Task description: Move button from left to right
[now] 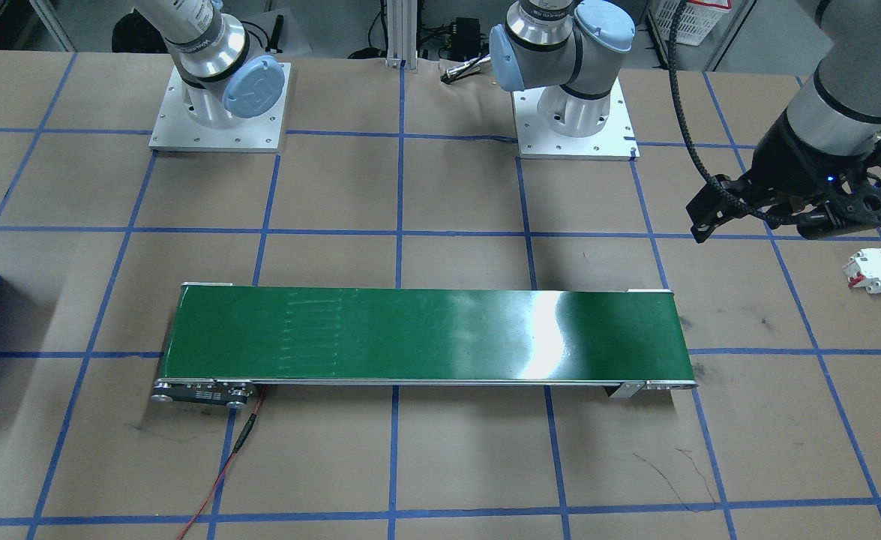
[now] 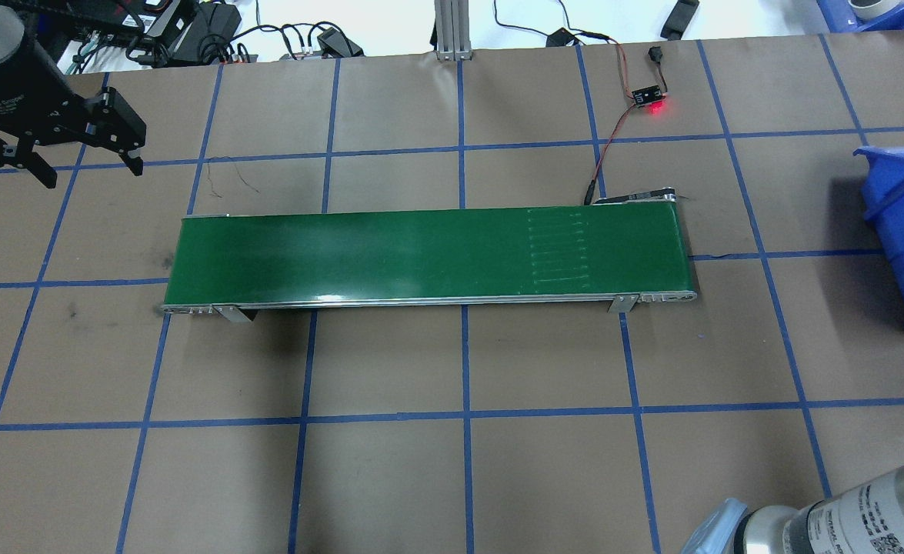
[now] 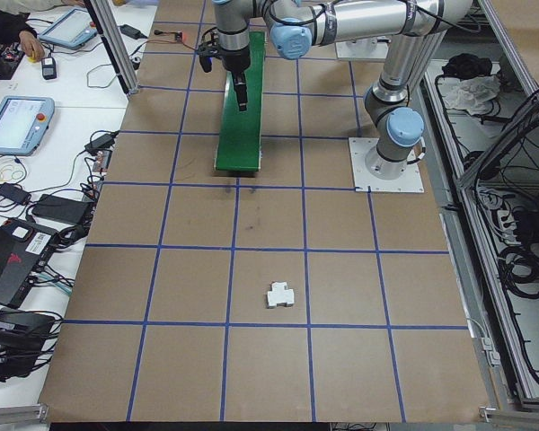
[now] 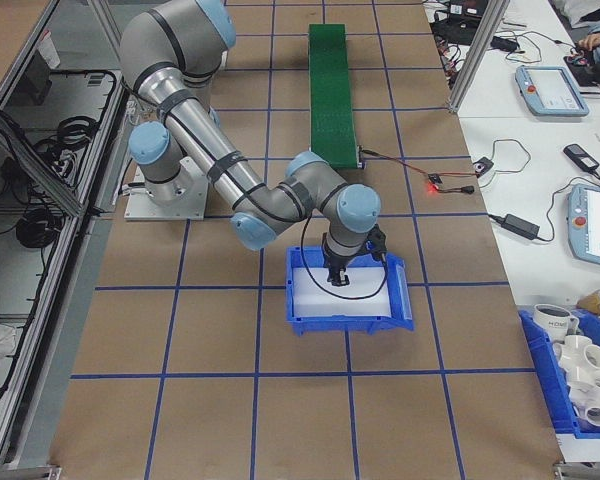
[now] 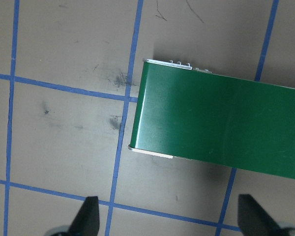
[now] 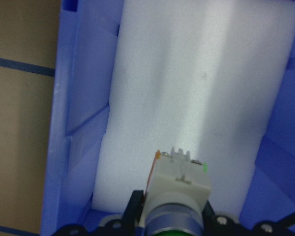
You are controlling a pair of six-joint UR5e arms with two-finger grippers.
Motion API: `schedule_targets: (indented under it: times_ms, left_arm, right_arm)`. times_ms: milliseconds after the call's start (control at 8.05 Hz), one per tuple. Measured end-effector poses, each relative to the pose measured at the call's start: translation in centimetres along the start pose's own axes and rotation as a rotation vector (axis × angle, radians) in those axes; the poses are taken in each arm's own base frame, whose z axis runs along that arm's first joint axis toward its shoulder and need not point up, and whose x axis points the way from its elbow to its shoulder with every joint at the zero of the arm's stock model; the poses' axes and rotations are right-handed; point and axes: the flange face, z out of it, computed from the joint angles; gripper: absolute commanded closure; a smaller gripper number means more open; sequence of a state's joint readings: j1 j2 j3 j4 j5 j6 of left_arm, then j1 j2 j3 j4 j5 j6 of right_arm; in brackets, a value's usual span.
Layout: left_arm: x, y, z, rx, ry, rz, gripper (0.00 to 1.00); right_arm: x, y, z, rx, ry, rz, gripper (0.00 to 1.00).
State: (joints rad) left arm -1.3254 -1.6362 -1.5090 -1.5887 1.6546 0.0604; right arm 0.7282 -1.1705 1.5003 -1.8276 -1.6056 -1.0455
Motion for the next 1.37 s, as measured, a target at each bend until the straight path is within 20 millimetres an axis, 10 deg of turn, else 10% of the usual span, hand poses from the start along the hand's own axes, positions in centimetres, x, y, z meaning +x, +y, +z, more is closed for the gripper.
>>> schedule_targets:
  times_ms: [497, 869, 1366]
  left_arm:
    - [0.0, 0.1, -0.1, 0.004, -0.003, -0.004, 0.00]
    - [-0.1, 0.2, -0.4, 0.012, -0.006, -0.003, 0.00]
    - [-0.1, 0.2, -0.5, 0.014, -0.007, -0.003, 0.00]
  right_arm:
    - [1.9, -0.8, 4.5, -0.017, -0.017, -0.010, 0.97]
    - [2.5, -0.7, 6.7, -0.026, -0.035, -0.004, 0.47]
    - [2.0, -0.5, 8.7, -0.030, -0.065, -0.004, 0.24]
